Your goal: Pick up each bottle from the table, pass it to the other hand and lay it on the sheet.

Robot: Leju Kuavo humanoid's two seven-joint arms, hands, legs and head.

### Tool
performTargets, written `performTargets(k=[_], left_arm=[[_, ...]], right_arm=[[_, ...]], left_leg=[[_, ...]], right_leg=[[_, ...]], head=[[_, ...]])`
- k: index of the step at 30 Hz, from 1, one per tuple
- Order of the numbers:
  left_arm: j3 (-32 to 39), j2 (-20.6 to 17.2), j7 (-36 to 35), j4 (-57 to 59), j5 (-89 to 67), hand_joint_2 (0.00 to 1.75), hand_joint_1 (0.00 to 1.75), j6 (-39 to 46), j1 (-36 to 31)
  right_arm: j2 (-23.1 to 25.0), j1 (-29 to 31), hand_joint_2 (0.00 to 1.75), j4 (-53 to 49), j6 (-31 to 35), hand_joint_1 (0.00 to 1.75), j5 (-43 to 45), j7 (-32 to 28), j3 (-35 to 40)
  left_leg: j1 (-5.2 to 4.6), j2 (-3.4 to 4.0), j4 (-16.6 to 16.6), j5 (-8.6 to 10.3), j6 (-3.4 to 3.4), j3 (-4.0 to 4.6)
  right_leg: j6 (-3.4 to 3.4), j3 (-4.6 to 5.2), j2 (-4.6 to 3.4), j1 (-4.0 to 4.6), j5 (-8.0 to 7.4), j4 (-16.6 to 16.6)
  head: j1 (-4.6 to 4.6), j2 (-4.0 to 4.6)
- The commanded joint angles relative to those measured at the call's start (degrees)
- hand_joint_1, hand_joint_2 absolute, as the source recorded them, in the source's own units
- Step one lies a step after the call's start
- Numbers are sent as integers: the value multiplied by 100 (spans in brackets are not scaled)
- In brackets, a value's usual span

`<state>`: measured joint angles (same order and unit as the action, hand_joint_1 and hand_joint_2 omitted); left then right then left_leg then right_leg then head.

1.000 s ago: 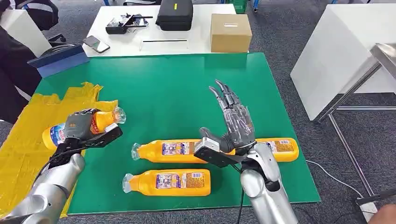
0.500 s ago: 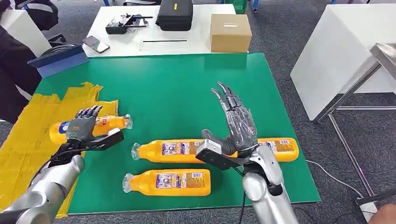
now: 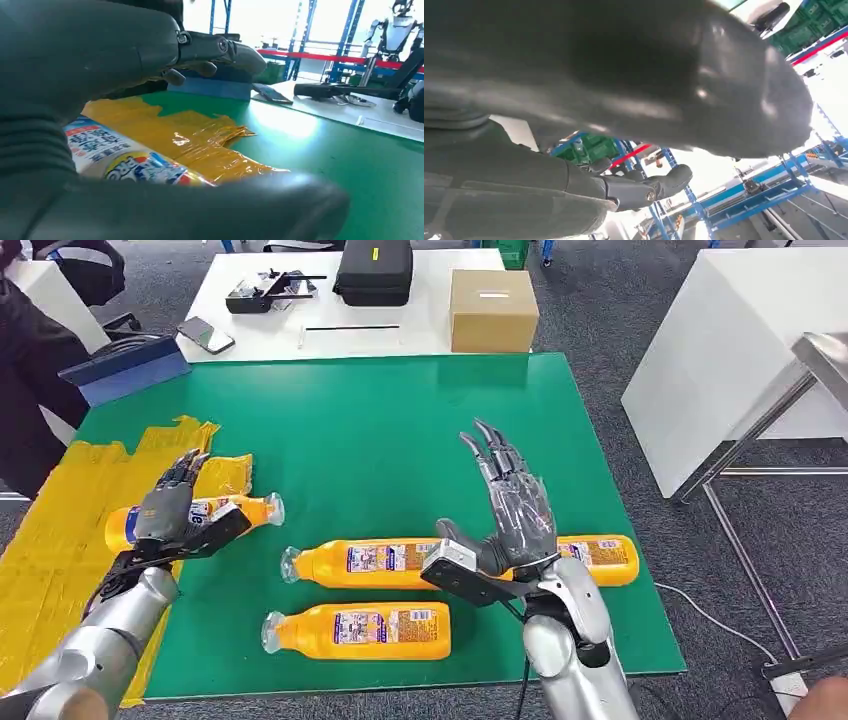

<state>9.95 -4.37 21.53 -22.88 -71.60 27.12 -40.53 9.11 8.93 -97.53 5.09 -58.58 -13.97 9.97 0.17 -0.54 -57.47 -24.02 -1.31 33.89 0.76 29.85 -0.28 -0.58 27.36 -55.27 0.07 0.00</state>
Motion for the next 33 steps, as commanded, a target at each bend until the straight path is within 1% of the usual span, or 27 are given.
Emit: performTargets(k=[1,2,3,5,6,7,10,12,14,15,16,17,18,20,22,24,26,30,33], left_arm=[[2132,235,1487,-217,2968,0,0,-2659,-363],[2446,290,1668,-482,3798,0,0,-3583,-285],[2444,393,1703,-1025,4411,0,0,-4381,-6],[2128,645,1357,-2080,5346,0,0,-5014,578],[1867,766,1095,-2681,5791,0,0,-5069,945],[1764,783,1039,-2812,5900,0,0,-5021,1038],[1654,748,996,-2803,5993,0,0,-4969,1043],[1632,734,995,-2787,6014,0,0,-4956,1036],[1611,716,995,-2767,6035,0,0,-4944,1025],[1454,740,1104,-2939,6366,0,0,-5039,1173],[1366,812,1034,-3219,6539,0,0,-5139,1369],[1204,960,832,-3922,6778,0,0,-5099,1808],[1072,993,739,-4275,6879,0,0,-5057,2066],[880,976,664,-4891,7111,0,0,-4907,2606],[879,908,669,-5100,7269,0,0,-4854,2888],[947,799,689,-5067,7387,0,0,-4833,3008],[998,678,721,-4913,7469,0,0,-4831,3023],[1015,562,816,-4740,7593,0,0,-4856,3016],[1049,548,844,-4782,7651,0,0,-4860,3076]], right_arm=[[-9,-54,0,-7,-65,0,-154,83,-390],[-55,-102,0,9,-84,0,-236,153,-482],[-92,-224,0,-62,-100,0,-221,146,-659],[-116,-421,0,-189,-241,0,-278,57,-911],[-122,-550,0,-262,-268,0,-331,3,-1021],[-113,-583,0,-281,-274,0,-334,-37,-1054],[-79,-573,0,-273,-273,0,-341,-50,-1040],[-70,-557,0,-273,-276,0,-347,-51,-1024],[-66,-542,0,-270,-282,0,-357,-50,-1012],[-166,-667,175,-306,-325,0,-476,111,-1025],[-239,-807,175,-332,-305,0,-492,128,-1075],[-408,-1013,175,-321,-300,0,-592,167,-1141],[-488,-1149,175,-285,-261,0,-575,142,-1218],[-591,-1313,175,-139,-181,0,-712,47,-1395],[-690,-1335,175,4,-280,0,-910,7,-1451],[-764,-1326,175,105,-421,0,-1189,54,-1506],[-902,-1386,175,160,-633,0,-1409,70,-1545],[-1405,-1651,175,415,-854,0,-1627,2,-1616],[-1738,-1809,175,638,-907,0,-1732,-55,-1695]], left_leg=[[3,-7,-7,1,7,6],[3,-6,-9,0,9,3],[4,0,-5,0,6,5],[2,-8,-3,-1,8,-5],[0,-9,5,1,5,-9],[-3,-9,8,0,3,-14],[-9,-5,5,-6,5,-19],[-6,4,-1,-4,7,-4],[-7,-6,-1,-1,8,-1],[-5,-3,-1,-1,5,2],[-6,-4,-2,0,9,-1],[-5,-8,3,1,6,-3],[-4,-7,8,-1,4,-9],[-2,-1,13,-5,3,-24],[-4,0,11,-10,4,-29],[-8,16,10,-13,4,-25],[-6,12,8,-10,4,-11],[-4,-12,10,-5,7,-11],[1,-10,9,-6,6,-10]], right_leg=[[-4,0,11,4,0,-3],[-5,-3,12,3,2,-4],[-3,1,6,5,-1,0],[-3,-14,16,3,3,4],[-1,-16,17,1,2,10],[0,-18,14,-2,2,13],[0,-26,12,-5,7,11],[-2,-8,1,1,2,3],[-4,-7,12,-1,2,2],[-3,-1,5,-5,0,3],[-6,-5,9,-7,0,1],[-3,-8,11,-10,0,7],[-1,-14,9,-12,1,13],[0,-28,5,-11,1,23],[0,-35,3,-13,5,21],[0,-26,-11,-14,4,17],[-2,-13,-12,-11,1,12],[-5,-17,11,-11,1,18],[-4,-18,9,-9,1,20]], head=[[2,0],[0,0],[0,0],[-2,0],[2,0],[-4,0],[0,0],[0,0],[0,0],[0,0],[0,0],[-2,0],[0,0],[-2,0],[-2,0],[0,0],[-2,0],[0,0],[-2,0]])
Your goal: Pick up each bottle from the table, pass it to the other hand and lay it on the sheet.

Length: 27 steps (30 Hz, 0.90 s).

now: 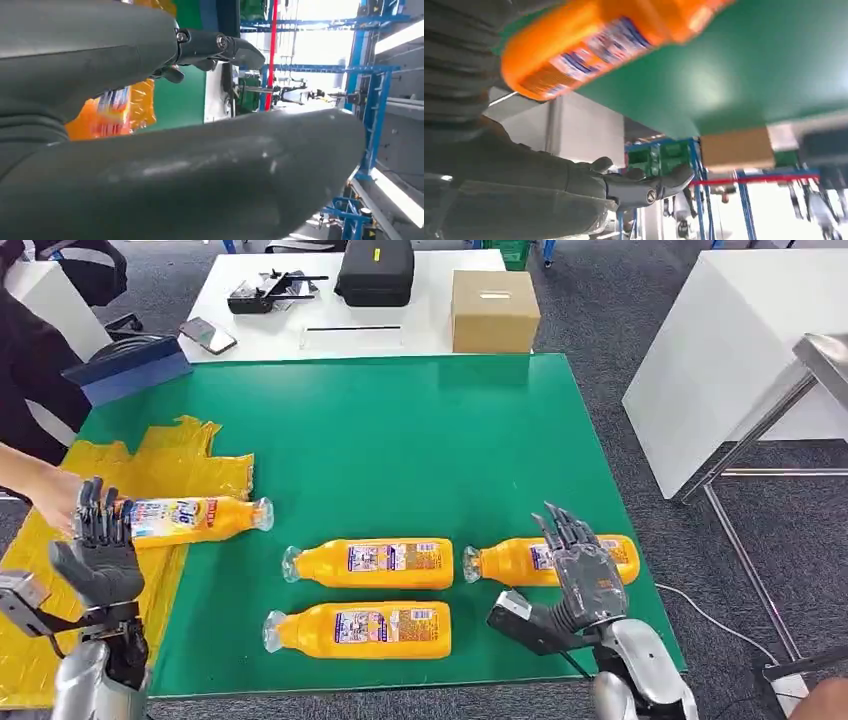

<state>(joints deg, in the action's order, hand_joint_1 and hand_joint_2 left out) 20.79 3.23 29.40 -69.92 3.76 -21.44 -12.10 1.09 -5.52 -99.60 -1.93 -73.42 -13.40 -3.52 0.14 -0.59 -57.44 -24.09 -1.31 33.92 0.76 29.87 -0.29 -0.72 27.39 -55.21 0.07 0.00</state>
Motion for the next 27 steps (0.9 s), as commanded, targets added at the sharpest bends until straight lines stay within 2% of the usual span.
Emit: performTargets(k=[1,9,15,18,21,24,25,27], left_arm=[[-21,-219,59,-94,125,0,0,-3,263],[27,-220,51,-346,242,0,0,-36,525],[-18,-218,21,-427,346,0,0,2,636],[-11,-166,6,-510,370,0,0,19,716],[-13,-162,5,-526,369,0,0,22,726],[-31,-162,-8,-451,371,0,0,46,620],[-49,-170,-16,-403,364,0,0,59,569],[-90,-180,-34,-288,349,0,0,75,460]], right_arm=[[-1024,-399,175,872,-195,0,-303,-115,-363],[-1189,-300,175,1032,-274,0,-629,37,-394],[-882,686,175,1648,250,0,-1287,382,-522],[-586,1177,175,1727,441,0,-1329,350,-640],[-570,1201,175,1701,428,0,-1345,338,-638],[-289,1354,175,1449,554,0,-1216,66,-787],[-187,1418,0,1369,459,0,-1098,-97,-874],[-38,1487,0,1158,348,0,-890,-270,-1017]], left_leg=[[0,-4,8,2,7,-17],[-3,9,3,-1,5,-11],[-3,28,6,3,10,-15],[-5,44,6,3,9,-15],[0,26,3,4,6,-16],[0,12,4,6,8,-20],[-1,18,3,5,12,-22],[-4,15,1,6,7,-12]], right_leg=[[-4,-25,11,1,-2,15],[-3,-14,-4,2,-2,6],[-7,-11,-21,0,-10,5],[-6,-5,-36,-1,-14,2],[-4,-10,-18,2,-8,0],[-5,-15,-7,1,-5,1],[-8,-15,-11,1,-5,0],[-5,-7,-12,-2,-5,-7]], head=[[-2,0],[-2,0],[-2,0],[0,0],[0,0],[-2,0],[0,0],[-2,0]])
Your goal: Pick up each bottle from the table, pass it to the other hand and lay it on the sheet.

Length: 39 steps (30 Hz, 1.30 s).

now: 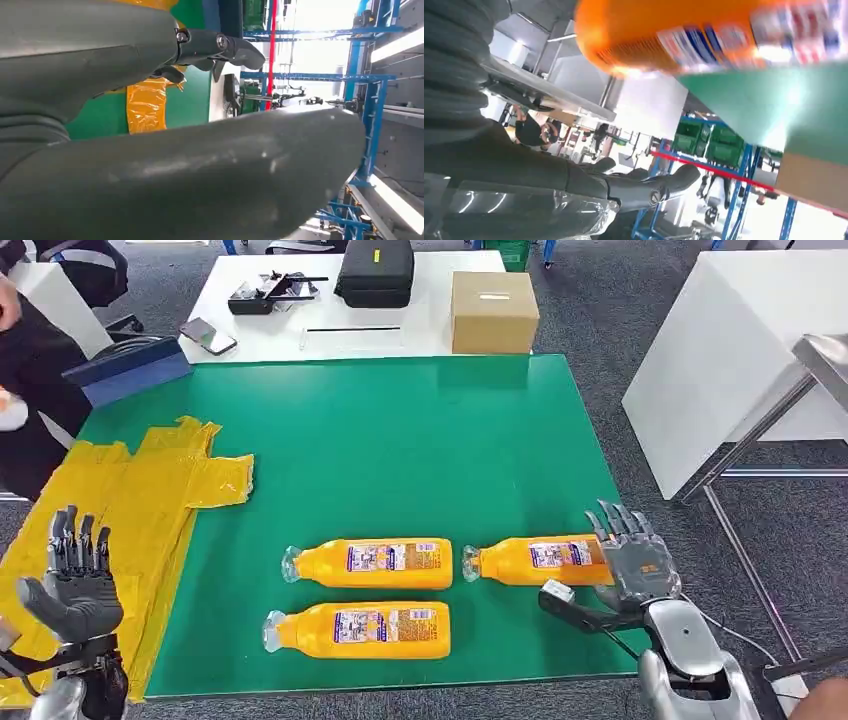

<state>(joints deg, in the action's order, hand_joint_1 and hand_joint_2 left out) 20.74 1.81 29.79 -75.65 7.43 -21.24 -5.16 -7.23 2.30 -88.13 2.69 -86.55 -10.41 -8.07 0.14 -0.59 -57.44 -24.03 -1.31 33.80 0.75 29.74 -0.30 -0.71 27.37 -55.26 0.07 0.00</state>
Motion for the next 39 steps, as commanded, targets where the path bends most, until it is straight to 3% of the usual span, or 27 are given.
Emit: performTargets(k=[1,9,10,22,39], left_arm=[[-111,-44,-88,353,-23,0,0,48,-285],[-295,-42,-63,938,-55,0,0,34,-774],[-311,-38,-47,1014,-63,0,0,32,-835],[-327,-22,-22,1273,-115,0,0,33,-1060],[-316,4,155,1673,-171,0,0,-48,-1148]], right_arm=[[859,709,0,-108,-164,0,550,-650,-650],[1023,450,0,-330,-339,0,274,-716,-1013],[1063,395,175,-371,-341,0,247,-759,-1059],[1054,134,175,-516,-558,0,12,-824,-1078],[866,221,175,581,-943,0,-345,-536,-796]], left_leg=[[-4,20,-1,-2,11,-3],[-2,-13,3,6,9,-2],[-1,-16,3,6,8,0],[-3,-20,4,4,10,-6],[1,-1,4,3,6,-7]], right_leg=[[-8,5,-13,-3,-1,-6],[-6,-3,20,-2,-1,2],[-5,-3,22,-1,-1,4],[-7,-10,27,-2,3,4],[-3,-7,7,2,-3,9]], head=[[0,0],[-2,0],[-2,0],[0,0],[0,0]])
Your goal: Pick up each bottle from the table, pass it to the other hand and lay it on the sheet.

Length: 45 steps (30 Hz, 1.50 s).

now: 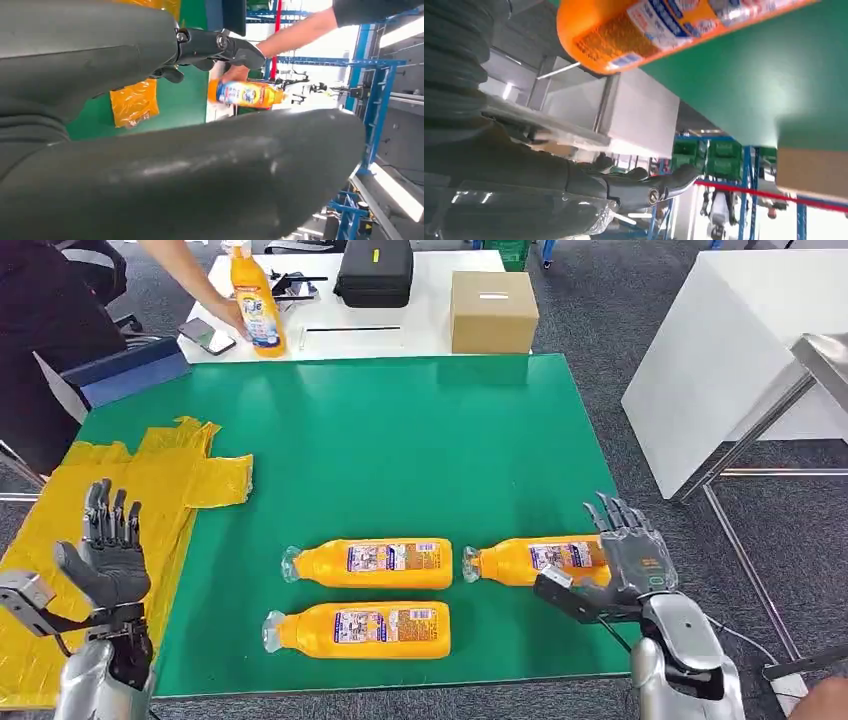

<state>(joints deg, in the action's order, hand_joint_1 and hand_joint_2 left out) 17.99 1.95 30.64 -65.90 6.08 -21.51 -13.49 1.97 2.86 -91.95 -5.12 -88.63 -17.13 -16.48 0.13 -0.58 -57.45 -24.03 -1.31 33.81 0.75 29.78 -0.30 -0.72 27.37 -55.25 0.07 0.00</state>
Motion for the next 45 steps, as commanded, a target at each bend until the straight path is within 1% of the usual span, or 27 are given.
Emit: performTargets(k=[1,3,6,12,14,15,16,19,23,27,28,29,30,32,34,39,40,41,42,43,45], left_arm=[[-40,-11,75,702,-32,0,0,-28,-308],[-40,-11,75,702,-32,0,0,-28,-308],[-68,-59,82,764,-6,0,0,-50,-331],[-69,-67,87,780,0,0,0,-52,-339],[-109,-154,104,856,72,0,0,-94,-405],[-122,-228,103,877,138,0,0,-111,-438],[-112,-265,90,866,190,0,0,-108,-430],[-22,-273,80,656,268,0,0,-82,-236],[55,-276,60,420,310,0,0,-92,-29],[46,-281,31,310,319,0,0,-73,73],[31,-280,20,303,317,0,0,-73,81],[19,-274,13,313,317,0,0,-72,74],[6,-262,10,343,314,0,0,-58,53],[-31,-264,1,394,305,0,0,-53,9],[-67,-295,-10,437,320,0,0,-50,-67],[11,-335,-7,303,423,0,0,-35,43],[30,-341,-5,262,440,0,0,-48,83],[46,-354,-7,242,443,0,0,-47,118],[51,-364,-5,238,447,0,0,-58,134],[51,-364,-5,238,447,0,0,-58,134],[82,-350,-19,123,464,0,0,-42,205]], right_arm=[[-62,168,175,1006,-134,0,-137,134,44],[-62,168,175,1006,-134,0,-137,134,44],[-235,243,175,1218,-211,0,-137,257,196],[-248,271,175,1277,-187,0,-137,259,197],[-565,474,175,1686,-158,0,-137,276,399],[-826,664,175,2036,-50,0,-128,234,512],[-960,818,175,2313,19,0,-100,184,587],[-1109,1169,175,2884,236,0,-80,108,772],[-1134,1502,175,3333,387,0,-106,212,1020],[-1021,1611,175,3394,527,0,-137,380,1119],[-984,1660,175,3400,509,0,-137,489,1218],[-948,1688,175,3402,484,0,-137,537,1277],[-903,1687,175,3374,449,0,-137,597,1365],[-866,1661,175,3323,403,0,-137,624,1461],[-927,1677,175,3364,339,0,-137,590,1554],[-1239,1741,175,3857,337,0,-98,346,1859],[-1233,1729,175,3881,365,122,-28,283,1856],[-1224,1726,175,3893,374,171,-1,262,1868],[-1210,1732,175,3888,375,171,-5,268,1878],[-1210,1732,175,3888,375,175,-5,268,1878],[-1148,1766,175,3861,344,175,26,282,1917]], left_leg=[[1,-2,8,5,9,-11],[1,1,5,2,6,-8],[-1,3,5,3,10,-9],[-1,6,4,3,10,-7],[0,4,2,3,7,-3],[0,8,2,3,9,-5],[0,9,1,3,7,-3],[-1,27,1,3,7,-6],[-3,30,4,0,5,-9],[-2,26,3,-1,6,-10],[-3,38,3,-2,9,-14],[-3,25,4,1,7,-10],[-2,36,3,-1,10,-16],[0,20,1,3,5,-5],[3,15,0,4,5,-3],[3,14,2,4,6,-12],[4,15,3,3,4,-15],[5,13,2,3,3,-16],[3,17,4,4,5,-19],[4,20,4,4,5,-21],[0,16,3,6,4,-17]], right_leg=[[-6,-15,9,1,-5,11],[-4,-11,2,2,-3,8],[-7,-11,4,0,-3,6],[-6,-8,1,0,-5,4],[-4,-5,0,1,-4,3],[-6,-6,-1,1,-5,4],[-4,-4,-4,1,-6,4],[-3,-4,-20,0,-12,4],[-3,-7,-24,0,-9,4],[-2,-11,-21,3,-8,5],[-4,-10,-30,2,-10,3],[-3,-9,-19,0,-8,3],[-5,-12,-27,2,-10,4],[-2,-5,-15,2,-9,0],[-2,-5,-10,4,-9,0],[-3,-13,-6,3,-8,5],[-1,-16,-8,4,-8,6],[0,-18,-9,5,-7,5],[-2,-21,-11,3,-9,7],[-2,-23,-14,5,-10,7],[-1,-18,-11,3,-9,2]], head=[[0,0],[0,0],[-2,0],[-2,0],[-2,0],[0,0],[-2,0],[0,0],[0,0],[-2,0],[-2,0],[-2,0],[0,0],[-2,0],[0,0],[-2,0],[-2,0],[-2,0],[0,0],[-2,0],[-2,0]])
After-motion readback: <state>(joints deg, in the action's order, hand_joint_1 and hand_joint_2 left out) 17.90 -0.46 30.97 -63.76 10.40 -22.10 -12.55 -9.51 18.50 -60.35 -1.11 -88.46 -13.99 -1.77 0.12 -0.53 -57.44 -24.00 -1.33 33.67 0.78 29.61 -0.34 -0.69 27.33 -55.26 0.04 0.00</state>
